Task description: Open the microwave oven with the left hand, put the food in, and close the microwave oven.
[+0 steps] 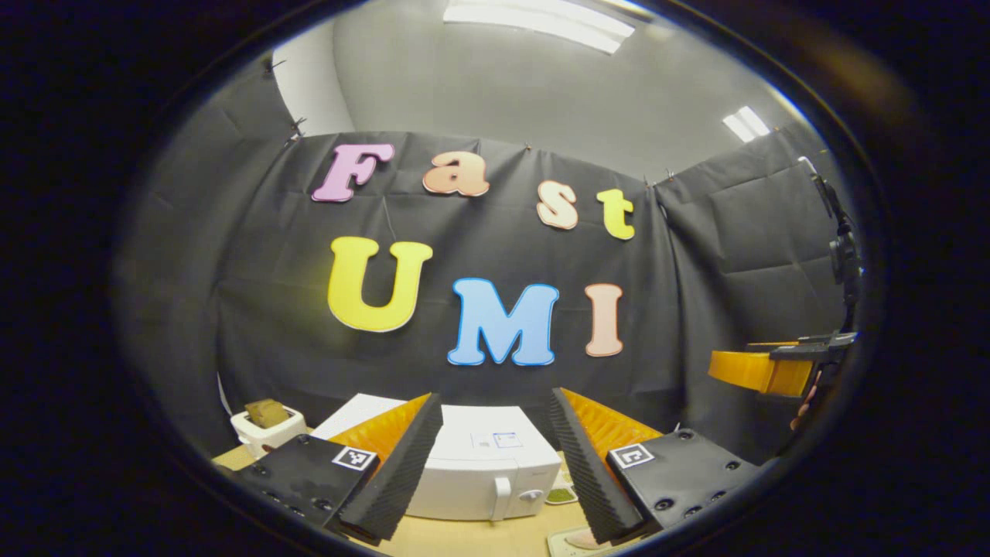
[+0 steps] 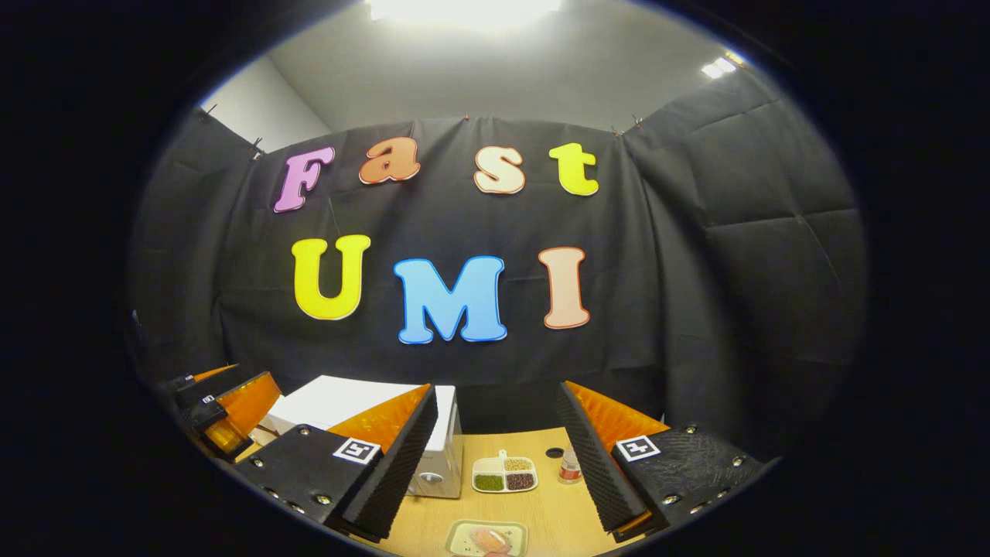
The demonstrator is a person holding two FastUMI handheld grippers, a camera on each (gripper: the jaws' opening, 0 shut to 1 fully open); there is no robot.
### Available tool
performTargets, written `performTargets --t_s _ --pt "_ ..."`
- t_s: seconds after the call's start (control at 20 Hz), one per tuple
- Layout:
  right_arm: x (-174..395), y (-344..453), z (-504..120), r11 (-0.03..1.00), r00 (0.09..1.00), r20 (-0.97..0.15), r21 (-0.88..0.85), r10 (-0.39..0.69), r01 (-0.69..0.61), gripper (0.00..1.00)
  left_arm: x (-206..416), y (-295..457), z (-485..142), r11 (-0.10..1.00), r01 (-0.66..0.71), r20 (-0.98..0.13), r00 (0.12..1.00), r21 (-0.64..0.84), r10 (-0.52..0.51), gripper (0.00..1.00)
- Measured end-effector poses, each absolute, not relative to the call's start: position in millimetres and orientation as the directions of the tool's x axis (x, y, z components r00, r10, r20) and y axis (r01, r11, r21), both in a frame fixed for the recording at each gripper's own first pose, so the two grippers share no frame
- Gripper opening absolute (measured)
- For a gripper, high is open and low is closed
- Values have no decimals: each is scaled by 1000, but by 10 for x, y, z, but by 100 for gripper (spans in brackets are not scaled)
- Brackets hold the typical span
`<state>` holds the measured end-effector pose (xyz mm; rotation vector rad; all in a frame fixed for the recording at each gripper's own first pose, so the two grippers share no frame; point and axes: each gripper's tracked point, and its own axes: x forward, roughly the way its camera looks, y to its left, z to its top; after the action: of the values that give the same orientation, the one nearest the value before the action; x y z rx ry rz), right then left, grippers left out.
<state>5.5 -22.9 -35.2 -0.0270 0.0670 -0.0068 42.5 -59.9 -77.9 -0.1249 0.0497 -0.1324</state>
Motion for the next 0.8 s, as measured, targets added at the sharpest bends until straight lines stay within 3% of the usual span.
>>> performTargets --t_s 0.2,0.35,0.55,0.6,0.7,0.8 --pt "-29 -409 -473 999 993 -102 -21 -51 49 95 591 -659 -1136 985 127 -62 989 -121 -135 92" --pt "-86 -531 -535 996 990 -118 -31 -83 80 95 718 -739 -1484 988 123 -78 988 -95 -130 94" --pt "-183 -684 -572 992 984 -125 -46 -124 120 95 887 -931 -2116 985 133 -165 975 -113 -151 92" --pt "-201 -711 -592 991 983 -129 -54 -133 126 95 949 -945 -2247 987 131 -185 972 -92 -146 96" --pt "-242 -784 -641 988 979 -140 -66 -150 142 95 1042 -1054 -2610 987 146 -237 959 -64 -157 96" --pt "-269 -816 -725 986 974 -157 -66 -162 153 95 1106 -1131 -2994 987 156 -299 940 -49 -164 92"
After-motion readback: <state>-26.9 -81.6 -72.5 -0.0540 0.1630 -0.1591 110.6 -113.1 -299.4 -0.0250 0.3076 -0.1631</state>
